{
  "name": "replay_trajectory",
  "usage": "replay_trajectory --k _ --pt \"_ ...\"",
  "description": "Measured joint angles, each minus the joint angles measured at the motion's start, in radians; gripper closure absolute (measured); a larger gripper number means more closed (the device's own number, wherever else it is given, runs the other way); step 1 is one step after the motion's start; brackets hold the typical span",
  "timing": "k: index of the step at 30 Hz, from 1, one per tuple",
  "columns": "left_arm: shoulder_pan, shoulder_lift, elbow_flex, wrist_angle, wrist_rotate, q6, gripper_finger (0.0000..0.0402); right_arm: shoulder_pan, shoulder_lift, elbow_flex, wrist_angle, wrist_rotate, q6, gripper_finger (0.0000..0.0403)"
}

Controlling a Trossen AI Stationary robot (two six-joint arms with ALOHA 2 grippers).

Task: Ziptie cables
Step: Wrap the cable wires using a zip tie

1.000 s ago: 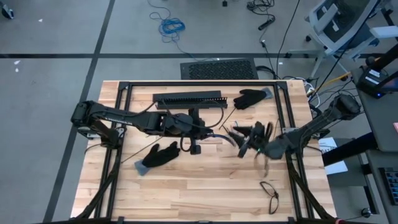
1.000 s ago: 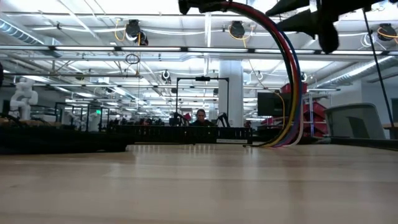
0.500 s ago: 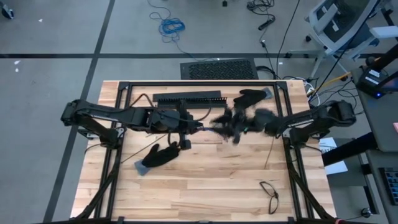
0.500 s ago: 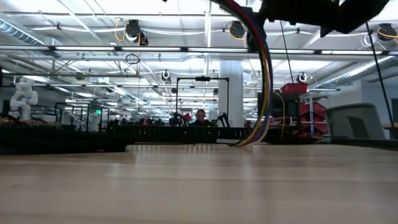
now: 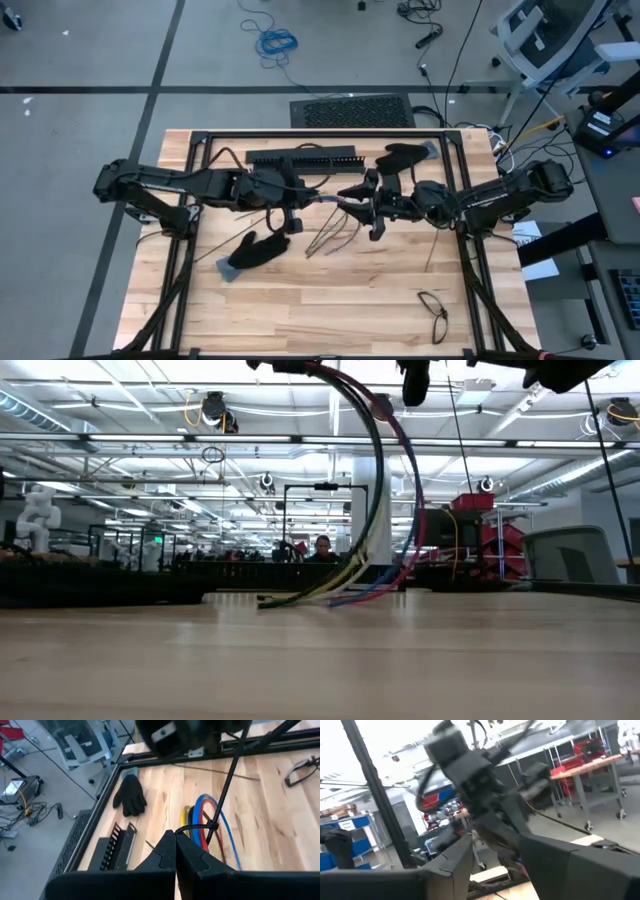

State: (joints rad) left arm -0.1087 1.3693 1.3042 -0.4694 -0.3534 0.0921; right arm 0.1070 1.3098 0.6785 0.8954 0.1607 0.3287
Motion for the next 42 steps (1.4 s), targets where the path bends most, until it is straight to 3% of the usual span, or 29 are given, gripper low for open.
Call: replay_trajectory --k 5,14,24,33,42 --pt "0.019 0.000 -0.003 0.087 0.004 0.003 0.0401 0.000 0.006 0.001 -0.097 0.000 -0.005 0.0273" --pt "0.056 0.000 -0.003 0.106 0.057 0.000 0.0401 0.006 0.010 0.001 -0.038 0.054 -0.056 0.0289" --pt "0.063 0.047 -0.002 0.186 0.122 -0.007 0.0401 -0.002 0.018 0.059 -0.107 0.054 -0.131 0.0289" --pt "0.067 0.054 -0.002 0.196 0.117 -0.004 0.0401 0.007 0.018 0.095 -0.240 0.054 -0.150 0.0289" --pt "0.069 0.012 -0.002 0.156 0.105 -0.009 0.0401 -0.013 -0.017 0.095 -0.256 0.077 -0.192 0.0289"
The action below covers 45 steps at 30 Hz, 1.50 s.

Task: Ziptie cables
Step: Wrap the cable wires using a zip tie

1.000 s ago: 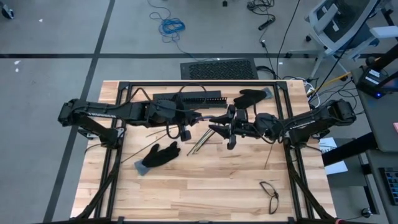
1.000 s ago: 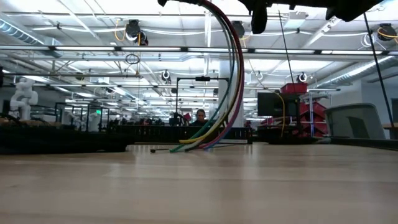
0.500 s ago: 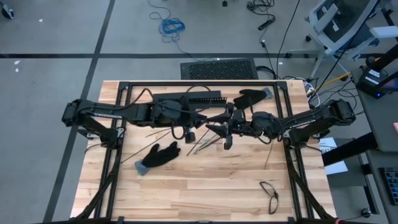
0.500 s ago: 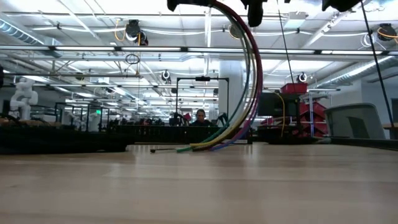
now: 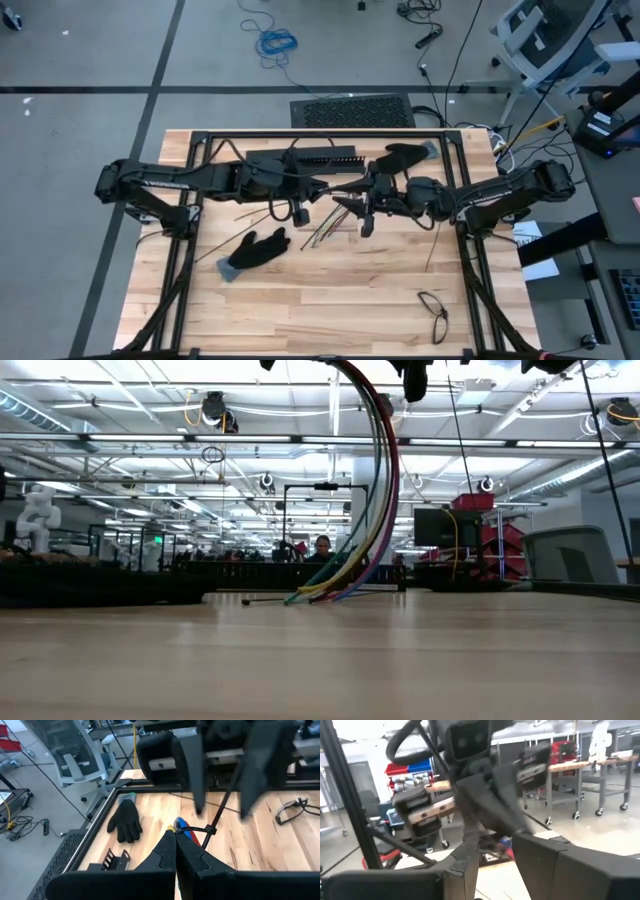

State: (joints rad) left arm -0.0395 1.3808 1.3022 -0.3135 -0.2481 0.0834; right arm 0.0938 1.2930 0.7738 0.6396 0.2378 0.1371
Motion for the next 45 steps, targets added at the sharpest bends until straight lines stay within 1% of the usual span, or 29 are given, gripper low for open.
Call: replay_trajectory --k 2,4,21,23,27,29,32,36,45 --pt "0.000 -0.010 0.000 -0.024 0.000 -0.010 0.0401 -0.003 -0.015 0.000 0.000 0.001 -0.008 0.0289" --pt "0.000 -0.011 0.000 -0.013 0.000 -0.018 0.0401 -0.003 -0.023 0.000 -0.001 0.001 -0.018 0.0289" --pt "0.000 -0.010 0.000 -0.001 0.004 -0.019 0.0401 0.000 -0.015 -0.001 0.026 -0.003 0.031 0.0290" --pt "0.003 -0.010 0.000 0.002 0.004 -0.019 0.0402 0.000 -0.015 -0.001 0.024 -0.003 0.038 0.0297" --pt "0.010 -0.010 0.000 0.021 0.003 -0.019 0.0402 0.000 -0.015 -0.001 0.023 -0.011 0.038 0.0323" --pt "0.014 -0.010 0.000 0.028 0.003 -0.021 0.0401 0.000 -0.015 -0.001 0.026 -0.031 0.037 0.0334" --pt "0.014 -0.010 0.000 0.031 0.003 -0.021 0.0402 0.000 -0.015 -0.001 0.030 -0.032 0.032 0.0343" --pt "0.014 -0.003 0.000 0.048 0.003 -0.021 0.0401 0.000 -0.015 -0.001 0.038 -0.031 0.027 0.0342" --pt "0.014 0.013 0.000 0.069 0.009 -0.021 0.0401 -0.003 -0.015 -0.001 0.024 -0.023 0.004 0.0328"
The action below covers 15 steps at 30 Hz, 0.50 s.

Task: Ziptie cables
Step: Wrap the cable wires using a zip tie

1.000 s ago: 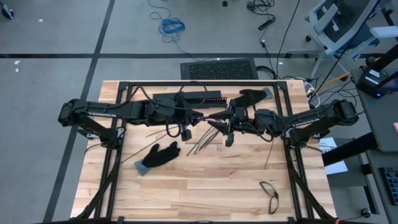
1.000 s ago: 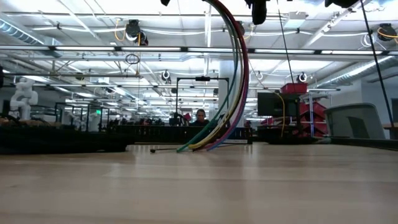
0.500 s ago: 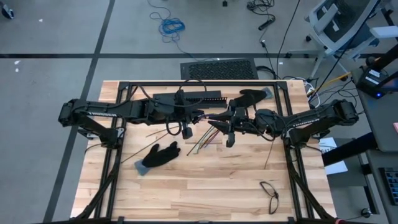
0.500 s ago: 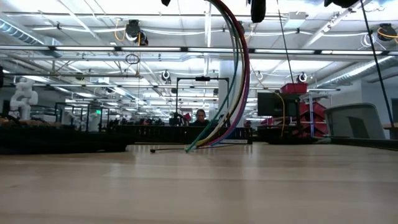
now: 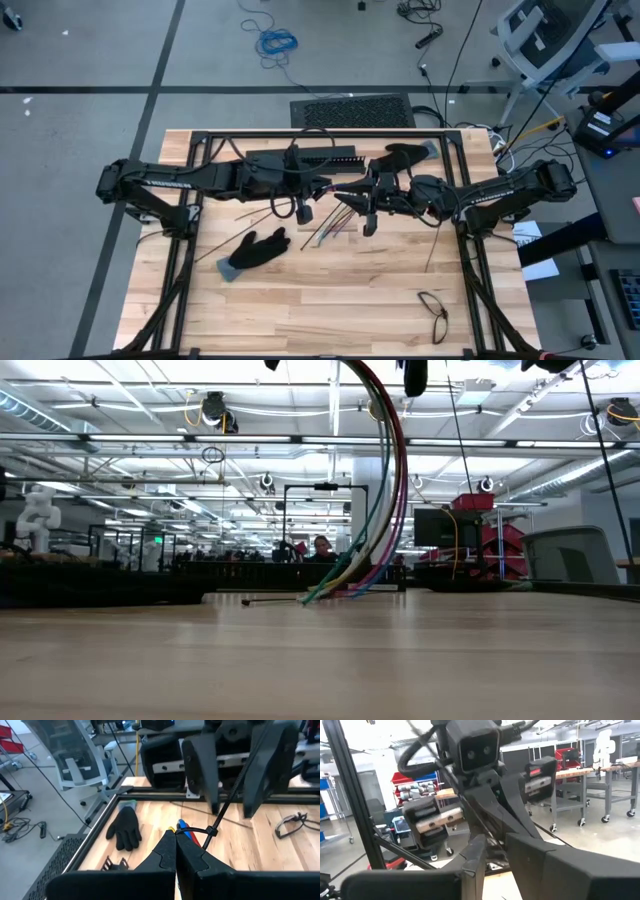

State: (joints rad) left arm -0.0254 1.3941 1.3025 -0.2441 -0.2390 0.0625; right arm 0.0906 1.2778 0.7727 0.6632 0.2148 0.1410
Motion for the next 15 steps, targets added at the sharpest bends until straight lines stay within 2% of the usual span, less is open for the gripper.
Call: replay_trajectory --k 8,12,15 --pt "0.000 0.001 0.000 -0.003 -0.001 0.004 0.0401 0.000 0.000 -0.001 -0.003 0.010 0.000 0.0330" --pt "0.000 0.001 0.000 -0.009 0.000 0.004 0.0401 0.000 0.000 -0.001 -0.003 0.023 0.001 0.0354" --pt "0.000 0.001 0.000 -0.013 0.000 0.003 0.0401 0.001 0.000 -0.001 -0.003 0.023 0.003 0.0389"
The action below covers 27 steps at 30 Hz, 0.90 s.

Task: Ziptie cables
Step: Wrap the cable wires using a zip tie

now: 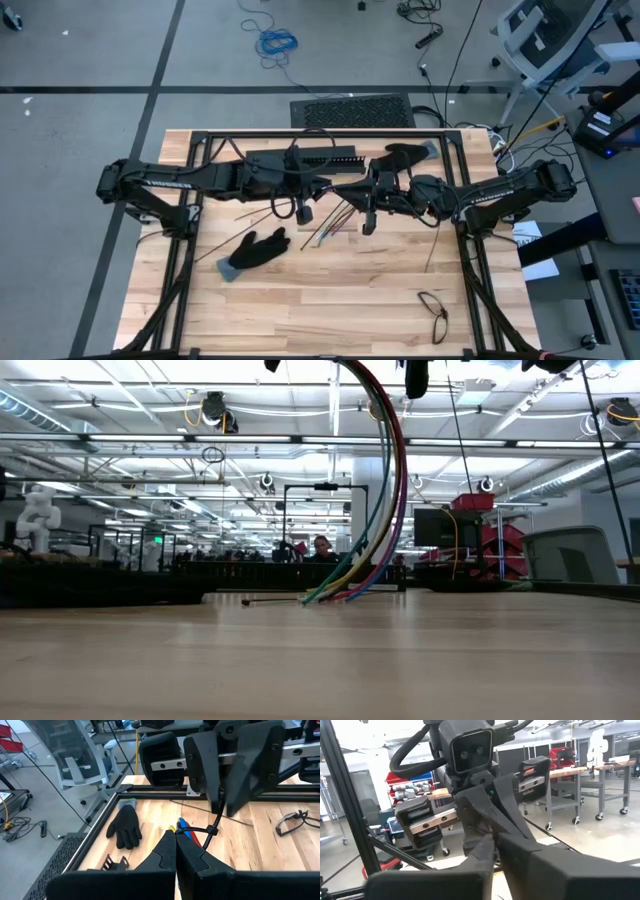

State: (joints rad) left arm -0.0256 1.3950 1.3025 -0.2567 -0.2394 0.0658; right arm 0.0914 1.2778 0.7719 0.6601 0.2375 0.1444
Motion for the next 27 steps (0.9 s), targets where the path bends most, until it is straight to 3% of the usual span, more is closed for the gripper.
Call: replay_trajectory --k 18,27 --pt "-0.001 -0.001 0.003 -0.122 0.005 -0.007 0.0401 -0.007 0.002 -0.001 0.011 -0.026 0.077 0.0403" --pt "-0.001 -0.002 0.004 -0.180 0.075 -0.084 0.0401 -0.008 0.001 -0.003 0.008 -0.011 0.071 0.0403"
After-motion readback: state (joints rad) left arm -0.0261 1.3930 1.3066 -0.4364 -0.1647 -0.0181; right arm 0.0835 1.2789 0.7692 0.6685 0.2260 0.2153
